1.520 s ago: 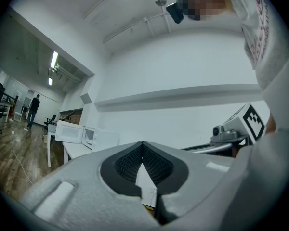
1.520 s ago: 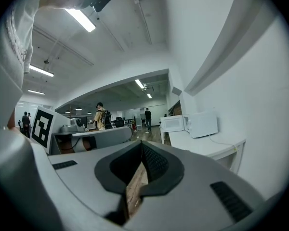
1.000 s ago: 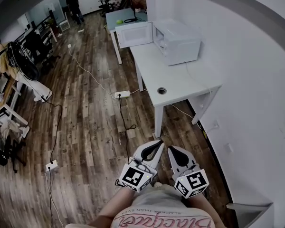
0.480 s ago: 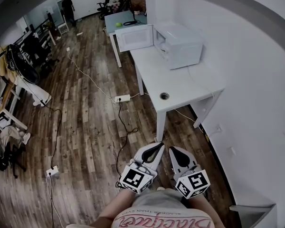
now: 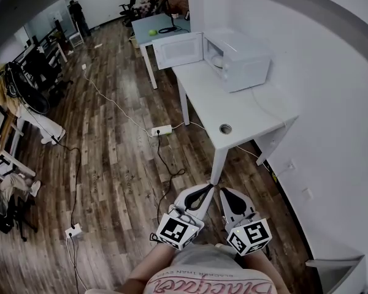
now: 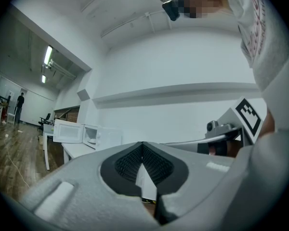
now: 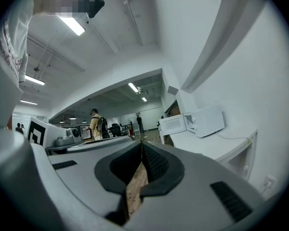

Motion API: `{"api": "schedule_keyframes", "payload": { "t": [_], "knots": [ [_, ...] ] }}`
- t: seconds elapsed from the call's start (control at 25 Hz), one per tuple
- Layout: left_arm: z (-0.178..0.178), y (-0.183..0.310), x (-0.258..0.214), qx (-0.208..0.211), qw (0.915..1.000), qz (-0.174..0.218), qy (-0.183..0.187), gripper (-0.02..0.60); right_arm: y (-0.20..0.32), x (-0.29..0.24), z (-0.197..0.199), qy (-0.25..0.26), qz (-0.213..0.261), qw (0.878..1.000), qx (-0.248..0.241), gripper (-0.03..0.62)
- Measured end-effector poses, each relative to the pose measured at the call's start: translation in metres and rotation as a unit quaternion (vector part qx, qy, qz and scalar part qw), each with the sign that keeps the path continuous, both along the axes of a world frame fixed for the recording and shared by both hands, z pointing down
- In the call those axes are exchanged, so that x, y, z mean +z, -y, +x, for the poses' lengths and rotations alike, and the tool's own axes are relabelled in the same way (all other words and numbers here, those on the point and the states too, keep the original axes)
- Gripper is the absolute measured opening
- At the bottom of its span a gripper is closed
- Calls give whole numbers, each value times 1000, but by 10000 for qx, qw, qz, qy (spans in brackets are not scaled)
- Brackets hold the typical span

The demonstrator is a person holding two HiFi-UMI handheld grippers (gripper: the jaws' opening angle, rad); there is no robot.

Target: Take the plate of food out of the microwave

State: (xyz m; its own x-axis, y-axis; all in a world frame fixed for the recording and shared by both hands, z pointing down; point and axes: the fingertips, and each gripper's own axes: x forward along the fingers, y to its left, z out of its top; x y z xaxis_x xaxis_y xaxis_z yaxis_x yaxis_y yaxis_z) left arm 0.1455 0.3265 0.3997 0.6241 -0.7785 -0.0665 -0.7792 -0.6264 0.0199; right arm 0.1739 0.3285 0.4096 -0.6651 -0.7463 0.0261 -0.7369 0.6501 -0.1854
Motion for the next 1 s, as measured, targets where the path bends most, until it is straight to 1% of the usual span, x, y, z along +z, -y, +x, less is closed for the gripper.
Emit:
{"api": "schedule_keyframes", "payload": {
  "t": [0.28, 0.48, 0.76, 1.0],
  "knots": [
    [-45, 16, -1, 50, 9999, 4, -88, 5, 11, 4, -34, -37, -103, 9997, 218, 12],
    [-71, 23, -1, 181, 9998, 18, -106, 5, 19, 4, -58, -67, -86, 9992, 390, 12],
    [-102, 32, -7, 360, 9991, 80, -216, 5, 25, 5, -91, -163, -78, 9983, 548, 12],
    [-128, 34, -6, 457, 9986, 41, -256, 5, 28, 4, -114, -171, -103, 9970, 746, 12]
  ]
}}
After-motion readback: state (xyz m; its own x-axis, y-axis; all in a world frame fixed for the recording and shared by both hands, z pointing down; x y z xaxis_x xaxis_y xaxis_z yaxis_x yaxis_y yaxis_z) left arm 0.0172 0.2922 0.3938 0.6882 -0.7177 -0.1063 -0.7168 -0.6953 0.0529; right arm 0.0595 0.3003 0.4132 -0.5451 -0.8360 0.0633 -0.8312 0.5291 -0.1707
